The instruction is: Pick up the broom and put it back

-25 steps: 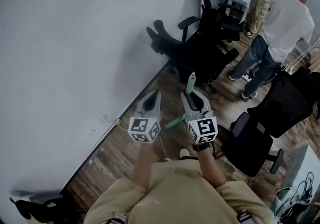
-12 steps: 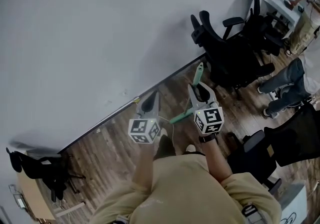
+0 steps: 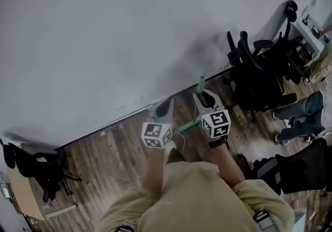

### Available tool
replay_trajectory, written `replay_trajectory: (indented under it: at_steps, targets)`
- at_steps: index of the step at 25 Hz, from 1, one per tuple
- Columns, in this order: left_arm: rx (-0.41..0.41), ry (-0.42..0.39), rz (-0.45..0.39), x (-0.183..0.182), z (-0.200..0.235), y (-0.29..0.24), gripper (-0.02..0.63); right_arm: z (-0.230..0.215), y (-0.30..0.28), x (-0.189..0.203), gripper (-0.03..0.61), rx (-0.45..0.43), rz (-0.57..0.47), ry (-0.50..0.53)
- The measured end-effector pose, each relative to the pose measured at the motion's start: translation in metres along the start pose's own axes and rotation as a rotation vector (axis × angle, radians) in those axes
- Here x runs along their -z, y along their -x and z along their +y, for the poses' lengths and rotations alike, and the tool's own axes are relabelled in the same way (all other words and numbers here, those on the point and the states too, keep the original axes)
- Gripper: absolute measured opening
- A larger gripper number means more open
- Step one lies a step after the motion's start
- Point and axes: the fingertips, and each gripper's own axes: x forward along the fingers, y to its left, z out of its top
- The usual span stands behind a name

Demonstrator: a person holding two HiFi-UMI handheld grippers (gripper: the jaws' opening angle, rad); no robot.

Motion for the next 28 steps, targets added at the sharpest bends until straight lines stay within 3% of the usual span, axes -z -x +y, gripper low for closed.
replay_trajectory:
  at_steps: [6,12,17,24,28]
  targets:
    - [-0.017,0.038,0.012,0.013,0.076,-0.019,0.003,0.005,-0.089,0.018,0.092,0.001,0.093,0.015]
    - [-0.049,0.118,0.052,0.051,0.15,-0.022,0.003,0.004,-0.158,0.071,0.091,0.032,0.213,-0.01]
    - [-0.073,0.172,0.112,0.083,0.184,-0.02,0.003,0.006,-0.202,0.111,0.092,0.021,0.304,-0.032]
    - [-0.208,0.221,0.198,0.127,0.252,-0.028,0.003,0.017,-0.262,0.181,0.094,-0.055,0.422,-0.058]
    - [-0.226,0.246,0.254,0.155,0.267,-0.042,0.003,0.024,-0.286,0.22,0.094,-0.106,0.505,-0.056]
